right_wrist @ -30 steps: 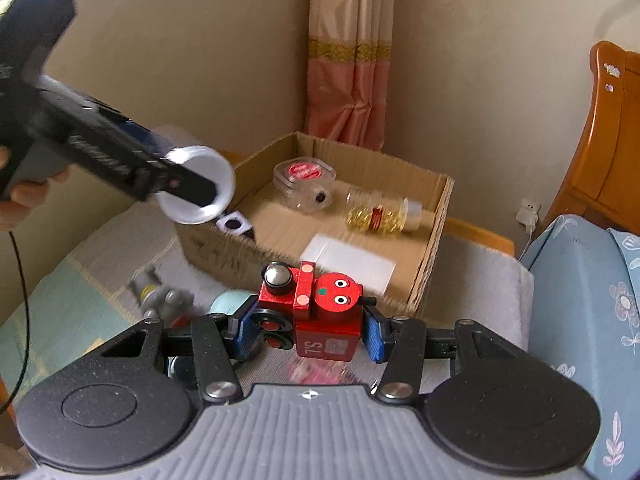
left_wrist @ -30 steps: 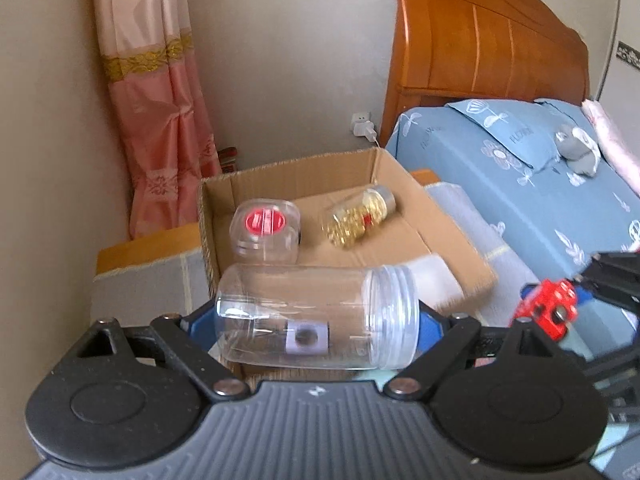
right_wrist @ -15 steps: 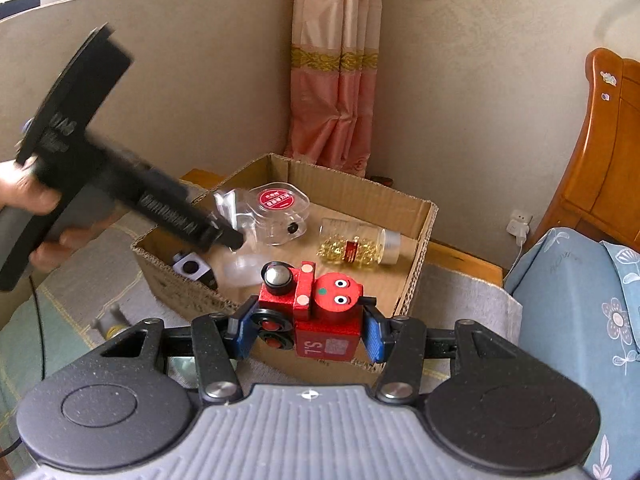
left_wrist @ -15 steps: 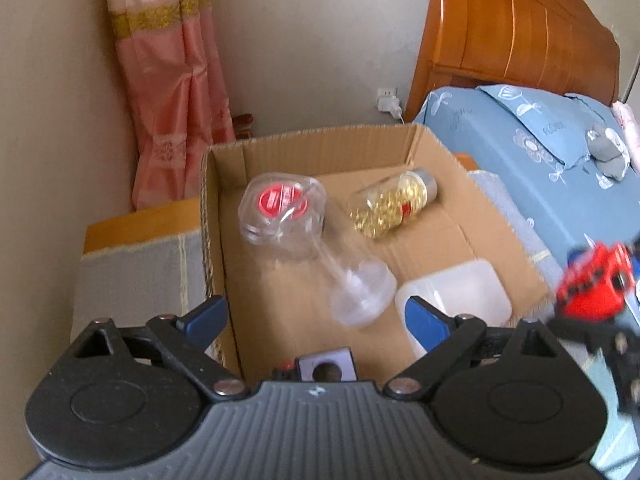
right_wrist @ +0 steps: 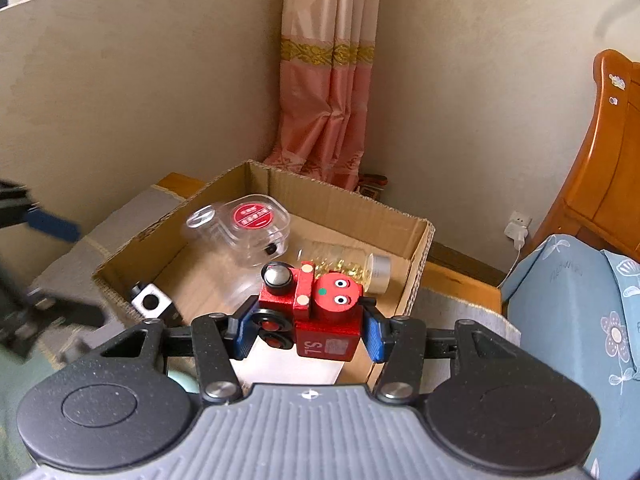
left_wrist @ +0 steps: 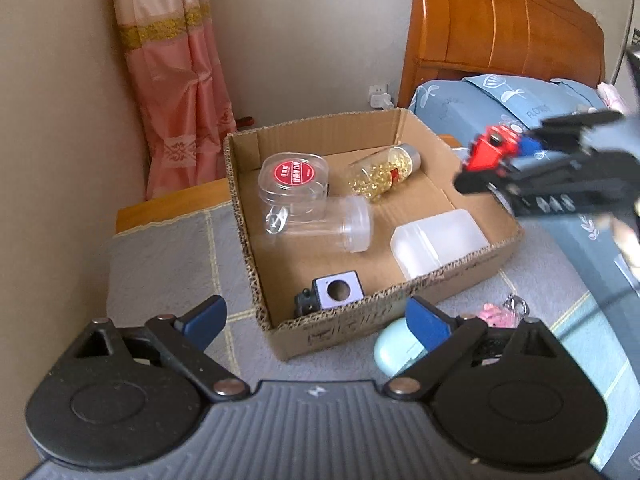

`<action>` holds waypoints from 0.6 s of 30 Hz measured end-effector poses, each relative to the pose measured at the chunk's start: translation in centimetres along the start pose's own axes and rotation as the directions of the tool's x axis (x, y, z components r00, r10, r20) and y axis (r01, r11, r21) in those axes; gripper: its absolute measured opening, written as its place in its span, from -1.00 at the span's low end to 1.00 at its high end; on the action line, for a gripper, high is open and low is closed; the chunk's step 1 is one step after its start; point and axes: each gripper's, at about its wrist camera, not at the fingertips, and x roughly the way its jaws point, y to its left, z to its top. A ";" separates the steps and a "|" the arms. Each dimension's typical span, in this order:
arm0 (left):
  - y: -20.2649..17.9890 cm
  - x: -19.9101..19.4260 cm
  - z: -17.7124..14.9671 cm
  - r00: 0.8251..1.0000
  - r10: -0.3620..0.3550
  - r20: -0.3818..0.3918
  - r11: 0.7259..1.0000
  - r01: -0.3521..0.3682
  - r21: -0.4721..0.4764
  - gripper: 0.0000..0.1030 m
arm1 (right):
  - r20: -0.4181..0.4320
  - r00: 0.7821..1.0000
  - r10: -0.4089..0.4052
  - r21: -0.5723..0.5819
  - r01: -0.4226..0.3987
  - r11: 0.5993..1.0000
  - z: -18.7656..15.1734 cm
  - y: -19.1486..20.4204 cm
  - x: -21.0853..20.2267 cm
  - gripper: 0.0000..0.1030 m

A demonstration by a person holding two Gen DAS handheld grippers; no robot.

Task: Organize rigid objects
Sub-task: 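Carry the clear cup and red robot into the box, opening both tools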

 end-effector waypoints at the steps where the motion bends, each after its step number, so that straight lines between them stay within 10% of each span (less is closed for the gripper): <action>1: 0.0 -0.2 -0.2 1.000 0.004 0.004 1.000 -0.004 0.002 0.86 | -0.004 1.000 -0.003 0.001 0.003 1.000 0.3 -0.1 0.4 0.10; 6: 0.4 -0.8 -0.9 1.000 0.005 0.016 1.000 -0.005 -0.005 0.87 | -0.027 1.000 -0.011 0.003 0.011 1.000 1.8 -0.2 2.3 0.10; 10: 0.6 -1.0 -1.5 1.000 0.003 0.014 1.000 -0.003 -0.008 0.87 | -0.040 0.999 -0.024 0.017 0.025 1.000 2.3 0.0 3.2 0.81; 18: 0.5 -2.0 -2.3 0.999 0.014 0.031 1.000 -0.013 -0.007 0.87 | -0.012 0.999 -0.037 -0.007 0.037 0.999 1.0 1.7 0.6 0.94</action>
